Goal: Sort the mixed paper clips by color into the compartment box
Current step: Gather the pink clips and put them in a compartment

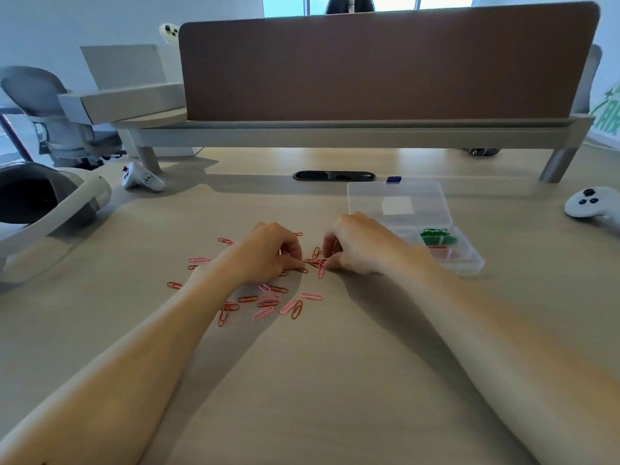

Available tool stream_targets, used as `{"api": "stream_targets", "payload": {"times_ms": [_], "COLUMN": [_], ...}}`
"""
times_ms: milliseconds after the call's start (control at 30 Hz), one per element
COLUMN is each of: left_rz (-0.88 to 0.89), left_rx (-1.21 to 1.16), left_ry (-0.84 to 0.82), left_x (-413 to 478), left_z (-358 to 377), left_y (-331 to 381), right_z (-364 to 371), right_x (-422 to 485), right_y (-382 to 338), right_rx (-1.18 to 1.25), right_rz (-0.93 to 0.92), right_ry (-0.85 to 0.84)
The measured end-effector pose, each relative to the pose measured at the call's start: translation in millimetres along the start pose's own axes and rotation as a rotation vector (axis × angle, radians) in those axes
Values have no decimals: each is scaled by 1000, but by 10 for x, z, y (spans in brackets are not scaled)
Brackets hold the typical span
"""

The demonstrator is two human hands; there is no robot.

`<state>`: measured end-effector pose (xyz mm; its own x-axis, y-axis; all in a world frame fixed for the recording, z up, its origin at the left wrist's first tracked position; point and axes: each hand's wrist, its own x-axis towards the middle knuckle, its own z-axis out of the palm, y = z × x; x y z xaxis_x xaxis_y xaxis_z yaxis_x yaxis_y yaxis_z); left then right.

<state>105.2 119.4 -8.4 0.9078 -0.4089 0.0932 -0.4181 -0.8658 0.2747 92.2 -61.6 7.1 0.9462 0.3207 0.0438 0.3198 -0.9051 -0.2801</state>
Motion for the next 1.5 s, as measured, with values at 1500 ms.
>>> {"api": "stream_targets", "payload": {"times_ms": [1500], "left_rz": [60], "left_rx": [-111], "left_ry": [37], "left_x": [-74], "left_z": [-20], "left_y": [21], "right_z": [-42], "right_x": [-111], "right_y": [-71], "right_rx": [-83], "right_rz": [5], "right_ry": [-98]}}
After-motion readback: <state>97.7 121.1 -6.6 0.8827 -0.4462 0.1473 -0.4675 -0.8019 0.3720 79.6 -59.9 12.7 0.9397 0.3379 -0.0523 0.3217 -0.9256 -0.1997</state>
